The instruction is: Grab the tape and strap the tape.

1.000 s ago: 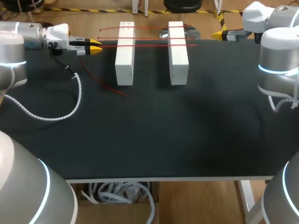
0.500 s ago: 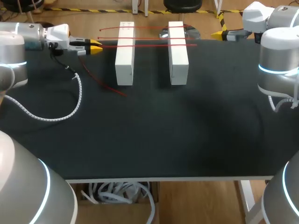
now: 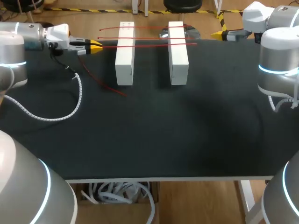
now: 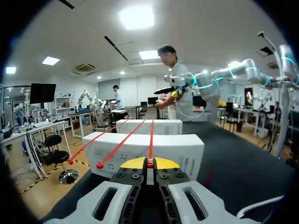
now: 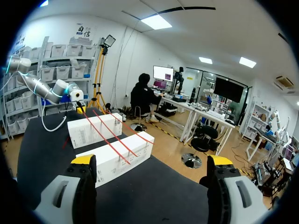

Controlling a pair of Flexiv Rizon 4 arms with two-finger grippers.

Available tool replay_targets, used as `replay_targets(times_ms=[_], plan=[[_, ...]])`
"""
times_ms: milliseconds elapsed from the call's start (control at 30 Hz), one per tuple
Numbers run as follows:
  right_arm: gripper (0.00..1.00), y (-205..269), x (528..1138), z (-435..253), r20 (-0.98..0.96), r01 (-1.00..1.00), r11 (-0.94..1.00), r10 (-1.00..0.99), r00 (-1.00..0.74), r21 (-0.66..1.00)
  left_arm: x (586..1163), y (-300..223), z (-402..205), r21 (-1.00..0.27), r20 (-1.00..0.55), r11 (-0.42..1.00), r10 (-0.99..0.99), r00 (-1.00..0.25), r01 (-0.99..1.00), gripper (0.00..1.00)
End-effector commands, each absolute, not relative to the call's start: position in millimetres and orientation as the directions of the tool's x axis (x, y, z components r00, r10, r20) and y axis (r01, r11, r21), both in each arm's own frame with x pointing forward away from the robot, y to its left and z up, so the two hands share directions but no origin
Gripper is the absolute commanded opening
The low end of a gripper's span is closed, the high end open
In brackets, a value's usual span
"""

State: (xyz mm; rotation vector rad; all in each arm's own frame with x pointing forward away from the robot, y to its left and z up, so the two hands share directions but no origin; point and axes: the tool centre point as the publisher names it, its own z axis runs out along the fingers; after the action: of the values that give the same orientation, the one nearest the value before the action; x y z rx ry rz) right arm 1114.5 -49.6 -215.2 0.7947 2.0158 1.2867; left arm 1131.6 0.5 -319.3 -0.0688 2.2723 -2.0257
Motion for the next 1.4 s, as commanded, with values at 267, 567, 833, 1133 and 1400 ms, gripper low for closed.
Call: replay_targets(times_ms=[267,567,833,1133,1400], plan=[[1.0,-49.7,1114.3,-215.4,-0.174,0.16,0.347,0.754,-0.633,0.924,1120.0,3.7,-297.6,-0.991,-0.092,0.113,-0.12,-0.988,0.078,0.0],[1.0,-49.7,1114.3,-215.4,-0.174,0.16,0.347,0.754,-0.633,0.924,1102.7,7.1,-266.9,-0.998,-0.024,0.057,-0.121,-0.992,0.017,0.0],[1.0,-49.7,1114.3,-215.4,-0.174,0.16,0.347,0.754,-0.633,0.924,1095.6,-1.5,-231.9,-0.999,0.038,-0.013,-0.134,-0.99,-0.037,0.0],[1.0,-49.7,1114.3,-215.4,-0.174,0.16,0.347,0.754,-0.633,0.924,1091.2,-21.3,-192.3,-0.987,0.13,-0.11,-0.134,-0.982,-0.116,0.0],[1.0,-49.7,1114.3,-215.4,-0.174,0.16,0.347,0.754,-0.633,0.924,1094.7,-36.4,-154.1,-0.959,0.194,-0.229,-0.112,-0.975,-0.165,0.0]])
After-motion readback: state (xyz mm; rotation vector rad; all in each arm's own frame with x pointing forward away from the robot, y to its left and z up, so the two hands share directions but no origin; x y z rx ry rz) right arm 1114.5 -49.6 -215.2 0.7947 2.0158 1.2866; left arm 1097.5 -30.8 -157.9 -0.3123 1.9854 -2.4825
